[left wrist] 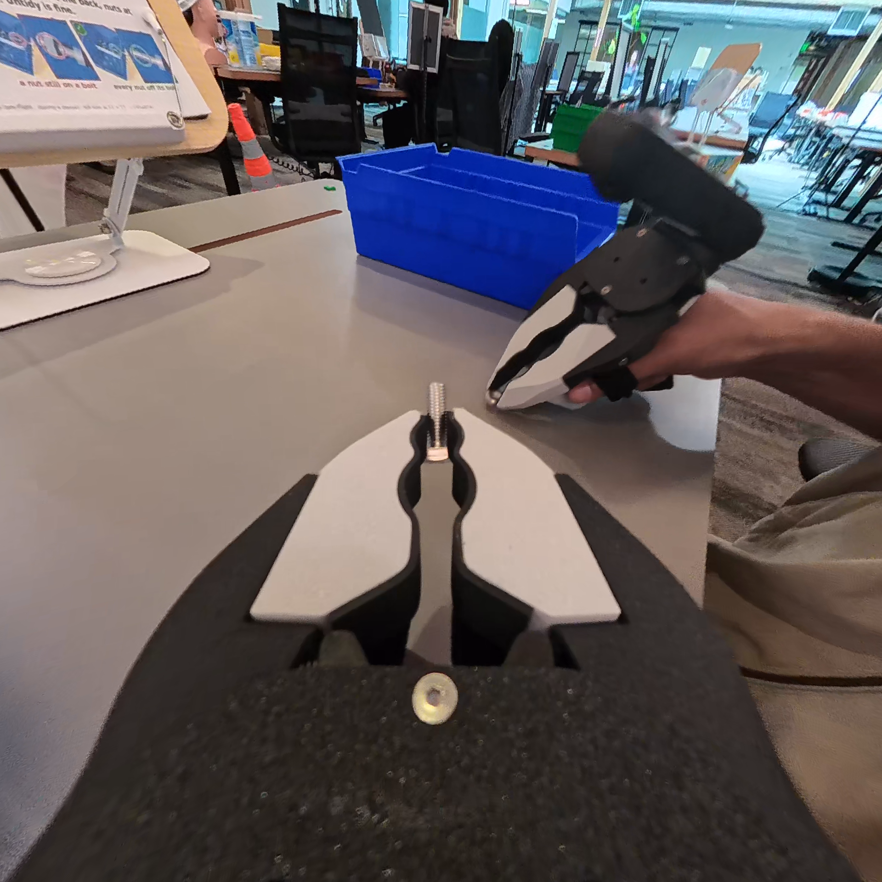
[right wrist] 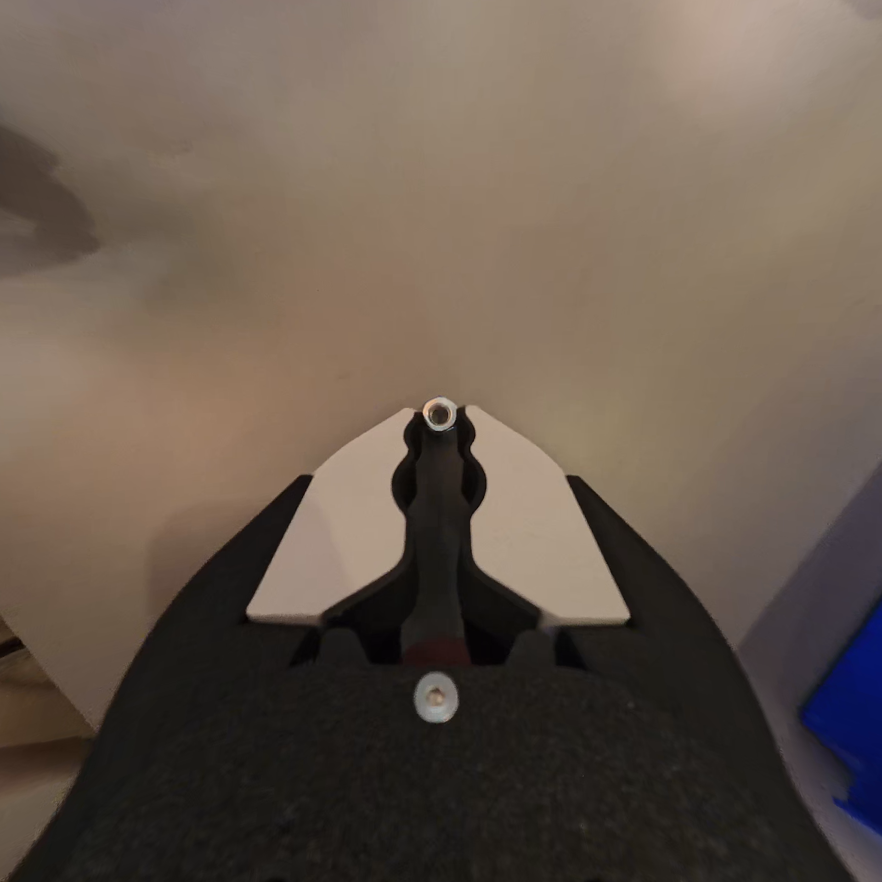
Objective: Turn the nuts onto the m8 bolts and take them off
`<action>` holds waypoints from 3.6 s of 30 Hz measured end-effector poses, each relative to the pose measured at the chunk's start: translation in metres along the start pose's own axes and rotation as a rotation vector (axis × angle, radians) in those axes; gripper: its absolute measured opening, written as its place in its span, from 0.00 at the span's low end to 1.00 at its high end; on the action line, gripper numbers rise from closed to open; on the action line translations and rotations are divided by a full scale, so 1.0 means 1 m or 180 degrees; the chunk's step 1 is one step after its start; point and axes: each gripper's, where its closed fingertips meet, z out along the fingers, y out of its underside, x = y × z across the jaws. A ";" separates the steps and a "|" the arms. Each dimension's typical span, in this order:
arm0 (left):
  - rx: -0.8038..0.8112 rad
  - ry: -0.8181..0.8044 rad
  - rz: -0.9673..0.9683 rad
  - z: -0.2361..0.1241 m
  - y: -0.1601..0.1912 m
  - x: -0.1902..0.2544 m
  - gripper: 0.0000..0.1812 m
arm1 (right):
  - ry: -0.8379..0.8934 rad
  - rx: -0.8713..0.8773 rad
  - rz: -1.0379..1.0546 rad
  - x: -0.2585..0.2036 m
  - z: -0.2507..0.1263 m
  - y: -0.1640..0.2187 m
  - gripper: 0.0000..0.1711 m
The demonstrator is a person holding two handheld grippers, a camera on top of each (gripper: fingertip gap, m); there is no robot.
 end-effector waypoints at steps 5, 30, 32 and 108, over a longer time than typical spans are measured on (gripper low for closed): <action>-0.0032 0.0086 0.0065 0.002 -0.004 -0.002 0.04 | 0.0234 0.1468 -0.0768 -0.006 -0.074 -0.068 0.08; -0.0078 0.2545 -0.0167 -0.023 -0.056 0.071 0.04 | -0.2073 0.2134 -0.1500 -0.111 -0.112 -0.120 0.08; -0.0044 0.2677 -0.0270 -0.025 -0.059 0.075 0.04 | -0.2168 0.2124 -0.1488 -0.113 -0.116 -0.121 0.08; -0.0193 -0.1305 0.2204 0.009 -0.033 0.023 0.04 | -0.2408 0.1169 0.1976 -0.101 -0.064 -0.111 0.05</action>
